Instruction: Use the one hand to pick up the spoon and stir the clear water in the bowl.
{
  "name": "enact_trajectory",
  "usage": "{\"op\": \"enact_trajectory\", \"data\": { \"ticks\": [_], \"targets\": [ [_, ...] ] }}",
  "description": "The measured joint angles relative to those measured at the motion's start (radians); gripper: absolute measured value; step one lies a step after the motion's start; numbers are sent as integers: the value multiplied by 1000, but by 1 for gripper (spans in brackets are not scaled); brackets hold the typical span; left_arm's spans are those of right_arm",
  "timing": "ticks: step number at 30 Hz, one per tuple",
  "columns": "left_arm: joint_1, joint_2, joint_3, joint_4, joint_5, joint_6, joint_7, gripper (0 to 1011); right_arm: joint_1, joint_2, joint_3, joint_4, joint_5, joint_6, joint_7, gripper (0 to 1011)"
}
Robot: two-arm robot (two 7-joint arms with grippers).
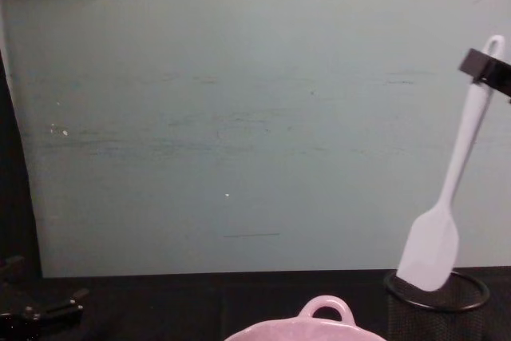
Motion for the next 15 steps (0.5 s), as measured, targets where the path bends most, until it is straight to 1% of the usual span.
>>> {"op": "enact_trajectory", "data": {
  "ticks": [2, 3, 5, 7, 14, 15],
  "targets": [
    [0, 0, 0, 0, 0, 0, 0, 1005, 0, -2, 7, 15, 16, -5, 5, 119],
    [0, 0, 0, 0, 0, 0, 0, 1005, 0, -2, 7, 15, 16, -5, 5, 119],
    [0, 0, 0, 0, 0, 0, 0, 1005, 5, -9, 9, 42, 30, -8, 11, 119],
    [0, 0, 0, 0, 0, 0, 0, 1005, 9, -12, 10, 56, 34, -10, 12, 119],
    [0, 0, 0, 0, 0, 0, 0, 1005, 51, -36, 8, 144, 58, -19, 30, 119],
    [0, 0, 0, 0, 0, 0, 0, 1005, 51, -36, 8, 144, 58, -19, 30, 119]
  ]
}}
